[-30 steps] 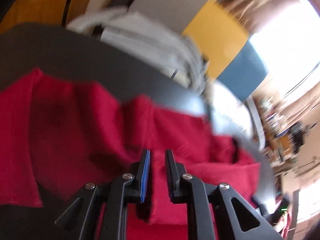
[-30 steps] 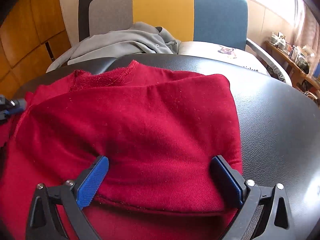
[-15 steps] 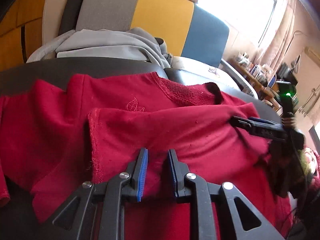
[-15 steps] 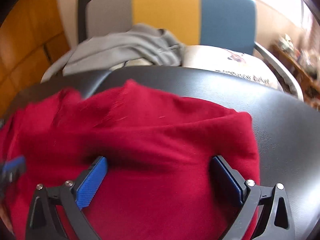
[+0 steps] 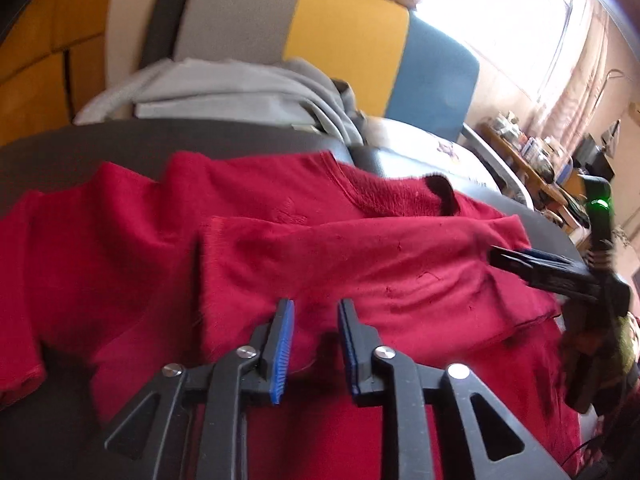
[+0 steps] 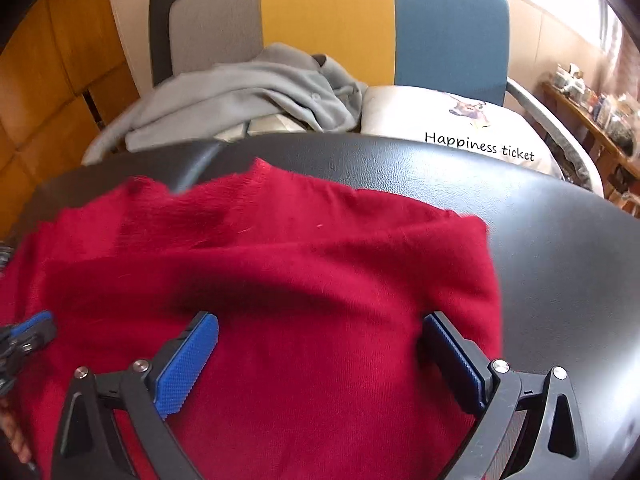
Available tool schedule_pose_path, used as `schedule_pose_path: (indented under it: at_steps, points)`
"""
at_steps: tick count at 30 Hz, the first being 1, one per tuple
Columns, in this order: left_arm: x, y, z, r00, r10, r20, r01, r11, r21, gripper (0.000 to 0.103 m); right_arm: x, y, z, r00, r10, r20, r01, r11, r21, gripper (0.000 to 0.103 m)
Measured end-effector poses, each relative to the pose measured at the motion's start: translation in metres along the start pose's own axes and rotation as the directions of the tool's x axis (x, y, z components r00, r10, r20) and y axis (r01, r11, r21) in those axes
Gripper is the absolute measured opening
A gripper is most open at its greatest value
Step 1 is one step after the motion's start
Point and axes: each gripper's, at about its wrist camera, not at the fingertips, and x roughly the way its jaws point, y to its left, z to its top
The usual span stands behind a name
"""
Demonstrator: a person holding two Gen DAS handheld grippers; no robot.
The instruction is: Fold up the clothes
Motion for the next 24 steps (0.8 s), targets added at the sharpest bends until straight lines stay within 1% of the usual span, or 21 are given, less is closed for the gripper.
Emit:
schedule_pose_path:
  at_steps: [2, 3, 5, 8, 9, 10, 11, 12, 14, 17, 19, 22, 24]
  points:
    - [-0.016, 0.005, -0.008, 1.0, -0.014, 0.017, 0.015, 1.0, -0.026, 0.025, -0.011, 0.003, -0.005, 1.0, 0.016, 0.0, -0.016, 1.0, -0.004, 0.103]
    - [-0.023, 0.007, -0.015, 1.0, -0.016, 0.013, 0.016, 0.999, -0.03, 0.025, -0.018, 0.005, -0.011, 0.999, 0.035, -0.003, -0.035, 0.999, -0.005, 0.103]
    - [-0.034, 0.01, -0.031, 1.0, -0.005, -0.003, 0.005, 1.0, -0.028, 0.026, -0.038, 0.012, -0.039, 0.995, 0.103, -0.016, -0.103, 0.995, -0.008, 0.103]
    - [-0.041, 0.016, -0.059, 0.999, 0.026, -0.04, -0.026, 1.0, -0.005, 0.027, -0.051, 0.022, -0.083, 0.985, 0.161, -0.057, -0.162, 0.987, -0.016, 0.103]
    - [-0.041, 0.017, -0.068, 0.999, 0.033, -0.038, -0.033, 0.999, 0.009, 0.027, -0.049, 0.024, -0.095, 0.984, 0.162, -0.072, -0.164, 0.986, -0.022, 0.103]
    - [-0.042, 0.016, -0.075, 0.999, 0.039, -0.014, -0.038, 0.999, 0.036, 0.027, -0.048, 0.026, -0.105, 0.987, 0.146, -0.068, -0.15, 0.988, -0.045, 0.103]
    - [-0.041, 0.014, -0.078, 0.999, 0.049, 0.004, -0.049, 0.997, 0.066, 0.027, -0.05, 0.029, -0.111, 0.99, 0.132, -0.041, -0.135, 0.988, -0.081, 0.103]
    - [-0.04, 0.012, -0.08, 0.998, 0.058, 0.019, -0.059, 0.994, 0.087, 0.028, -0.049, 0.03, -0.114, 0.993, 0.119, -0.023, -0.121, 0.987, -0.105, 0.103]
    - [-0.032, 0.012, -0.074, 0.998, 0.062, 0.028, -0.065, 0.993, 0.095, 0.029, -0.041, 0.028, -0.108, 0.995, 0.096, -0.026, -0.098, 0.989, -0.107, 0.103]
    - [-0.018, 0.02, -0.054, 0.999, 0.049, 0.001, -0.049, 0.997, 0.06, 0.03, -0.029, 0.03, -0.098, 0.998, 0.054, -0.039, -0.058, 0.991, -0.121, 0.103]
    - [-0.015, 0.02, -0.047, 0.998, 0.062, -0.016, -0.061, 0.996, 0.064, 0.031, -0.024, 0.029, -0.092, 0.998, 0.044, -0.041, -0.048, 0.992, -0.114, 0.103]
    - [-0.022, 0.013, -0.054, 0.995, 0.095, -0.017, -0.093, 0.991, 0.093, 0.031, -0.029, 0.03, -0.096, 0.999, 0.03, -0.034, -0.033, 0.993, -0.115, 0.103]
    - [-0.039, 0.016, -0.072, 0.996, 0.087, 0.002, -0.087, 0.993, 0.084, 0.031, -0.037, 0.031, -0.103, 0.999, 0.026, -0.031, -0.03, 0.993, -0.112, 0.103]
